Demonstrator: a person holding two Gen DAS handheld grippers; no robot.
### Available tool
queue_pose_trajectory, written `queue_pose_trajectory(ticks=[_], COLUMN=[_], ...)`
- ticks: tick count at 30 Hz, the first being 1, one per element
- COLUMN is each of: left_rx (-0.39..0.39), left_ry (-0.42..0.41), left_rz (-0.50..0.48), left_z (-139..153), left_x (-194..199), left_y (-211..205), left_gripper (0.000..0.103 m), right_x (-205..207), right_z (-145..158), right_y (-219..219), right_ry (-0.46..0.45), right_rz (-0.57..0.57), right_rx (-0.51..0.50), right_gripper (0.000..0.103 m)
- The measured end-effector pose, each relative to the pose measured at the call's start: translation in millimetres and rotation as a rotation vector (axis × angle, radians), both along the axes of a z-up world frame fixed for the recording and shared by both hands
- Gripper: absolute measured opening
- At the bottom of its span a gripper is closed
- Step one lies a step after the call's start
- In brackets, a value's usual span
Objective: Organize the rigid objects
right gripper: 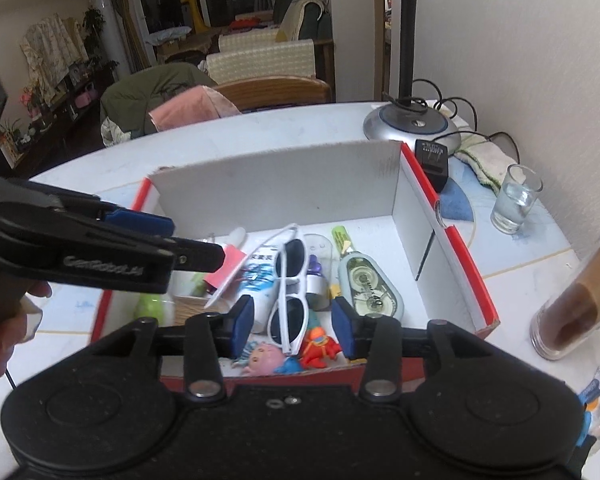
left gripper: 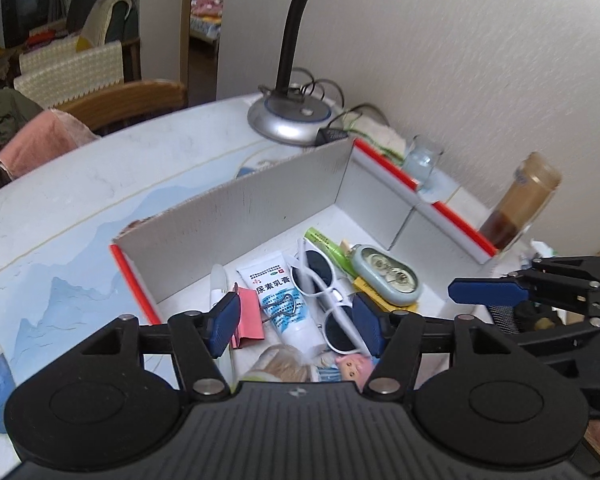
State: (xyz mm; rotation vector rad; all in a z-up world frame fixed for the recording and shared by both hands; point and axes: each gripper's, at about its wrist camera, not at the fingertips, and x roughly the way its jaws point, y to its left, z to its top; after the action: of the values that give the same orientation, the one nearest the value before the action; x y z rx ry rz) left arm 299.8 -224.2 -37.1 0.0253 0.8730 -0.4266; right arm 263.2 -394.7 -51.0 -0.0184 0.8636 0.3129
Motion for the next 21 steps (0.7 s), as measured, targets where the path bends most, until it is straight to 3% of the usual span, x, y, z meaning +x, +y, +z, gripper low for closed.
queue_pose_trajectory(ticks=[17,21], left_rx=[-0.028,-0.029], left_ry=[-0.152,-0.181], left_rz=[0.022,0.039], left_z=[33,36], left_x=[-76,-90], left_y=[47,58], left_gripper=[0.066,0.081], right_x=[-59,-72], right_z=[38,44], right_y=[28,32], right_ry=[-0.08,-0.108], right_rz=[-0.036,-0.055], right_rx=[0.054,0.063], right_gripper=[0.07,0.083])
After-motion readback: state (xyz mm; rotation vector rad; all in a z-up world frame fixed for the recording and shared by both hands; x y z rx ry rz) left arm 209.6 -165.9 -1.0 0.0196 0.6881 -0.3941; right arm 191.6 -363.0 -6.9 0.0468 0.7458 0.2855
